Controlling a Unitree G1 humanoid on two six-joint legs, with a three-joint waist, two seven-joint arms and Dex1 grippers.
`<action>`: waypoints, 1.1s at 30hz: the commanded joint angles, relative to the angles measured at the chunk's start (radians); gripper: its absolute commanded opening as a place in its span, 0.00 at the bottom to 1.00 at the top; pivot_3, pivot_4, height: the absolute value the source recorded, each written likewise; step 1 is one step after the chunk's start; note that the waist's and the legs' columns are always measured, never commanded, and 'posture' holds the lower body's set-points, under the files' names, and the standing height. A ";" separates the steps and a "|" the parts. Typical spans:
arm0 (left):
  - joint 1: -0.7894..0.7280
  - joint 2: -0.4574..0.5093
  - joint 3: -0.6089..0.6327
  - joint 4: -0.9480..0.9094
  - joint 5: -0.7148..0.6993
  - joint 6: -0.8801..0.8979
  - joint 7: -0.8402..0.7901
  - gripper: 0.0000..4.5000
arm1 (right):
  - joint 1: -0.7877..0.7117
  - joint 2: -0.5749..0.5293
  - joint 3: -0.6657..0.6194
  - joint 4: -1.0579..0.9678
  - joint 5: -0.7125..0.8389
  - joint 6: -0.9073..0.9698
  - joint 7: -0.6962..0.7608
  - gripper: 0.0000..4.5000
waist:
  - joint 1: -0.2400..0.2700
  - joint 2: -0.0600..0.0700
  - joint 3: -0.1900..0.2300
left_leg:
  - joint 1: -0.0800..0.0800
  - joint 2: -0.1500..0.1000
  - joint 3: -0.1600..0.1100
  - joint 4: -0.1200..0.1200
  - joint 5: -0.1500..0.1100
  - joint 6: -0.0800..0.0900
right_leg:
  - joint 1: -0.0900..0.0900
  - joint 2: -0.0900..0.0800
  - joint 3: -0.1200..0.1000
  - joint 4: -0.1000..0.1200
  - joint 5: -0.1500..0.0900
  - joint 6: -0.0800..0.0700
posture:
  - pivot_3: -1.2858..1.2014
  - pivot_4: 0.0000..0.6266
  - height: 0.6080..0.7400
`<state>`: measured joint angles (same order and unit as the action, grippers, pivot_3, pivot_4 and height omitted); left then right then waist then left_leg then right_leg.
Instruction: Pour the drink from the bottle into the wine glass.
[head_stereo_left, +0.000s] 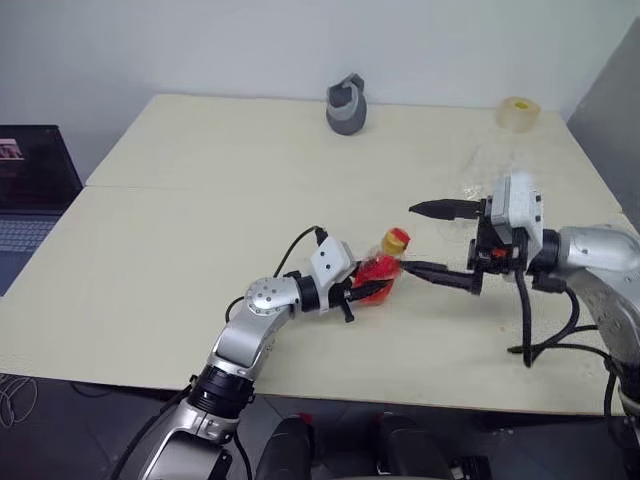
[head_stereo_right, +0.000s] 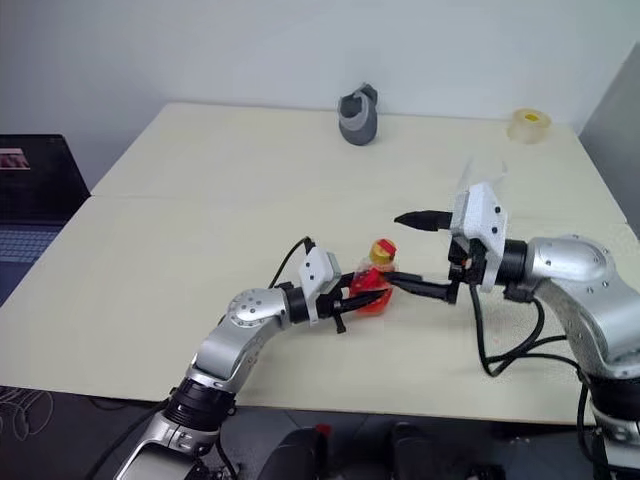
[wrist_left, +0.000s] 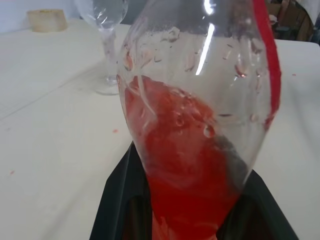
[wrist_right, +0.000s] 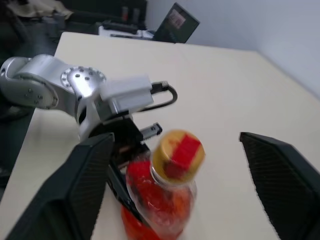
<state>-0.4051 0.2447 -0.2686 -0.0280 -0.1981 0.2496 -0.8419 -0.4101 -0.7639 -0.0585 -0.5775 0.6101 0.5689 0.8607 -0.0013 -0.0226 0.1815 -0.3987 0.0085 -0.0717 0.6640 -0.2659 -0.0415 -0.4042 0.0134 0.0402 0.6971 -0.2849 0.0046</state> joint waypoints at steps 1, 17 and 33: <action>-0.030 -0.016 0.003 -0.017 -0.020 -0.031 -0.011 0.23 | 0.058 0.066 -0.004 -0.143 -0.036 0.035 -0.182 1.00 | -0.002 0.000 0.000 | 0.001 0.001 0.000 0.000 0.000 0.000 | 0.001 0.001 0.000 0.000 0.000 0.000 | 0.52 0.24 1.00; -0.057 -0.054 -0.016 0.030 -0.010 -0.057 -0.035 0.23 | 0.148 0.249 -0.023 -0.084 -0.189 -0.002 -0.432 1.00 | -0.006 0.000 0.000 | 0.000 0.000 0.001 0.000 0.000 0.000 | 0.000 0.002 0.001 0.000 0.000 0.000 | 0.52 0.24 1.00; -0.060 -0.056 -0.003 0.045 -0.023 -0.060 -0.022 0.23 | 0.275 0.008 -0.265 -0.165 0.218 0.208 -0.231 1.00 | -0.007 0.000 0.000 | 0.000 0.000 0.004 -0.001 0.000 0.000 | 0.000 0.002 0.001 0.000 0.000 0.000 | 0.52 0.24 1.00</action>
<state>-0.4457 0.1971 -0.2851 0.0532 -0.1976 0.2130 -0.8612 -0.1267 -0.7459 -0.3204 -0.6807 0.7688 0.7603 0.6078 -0.0085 -0.0222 0.1813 -0.3984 0.0090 -0.0672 0.6632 -0.2659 -0.0413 -0.4039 0.0159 0.0413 0.6969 -0.2849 0.0044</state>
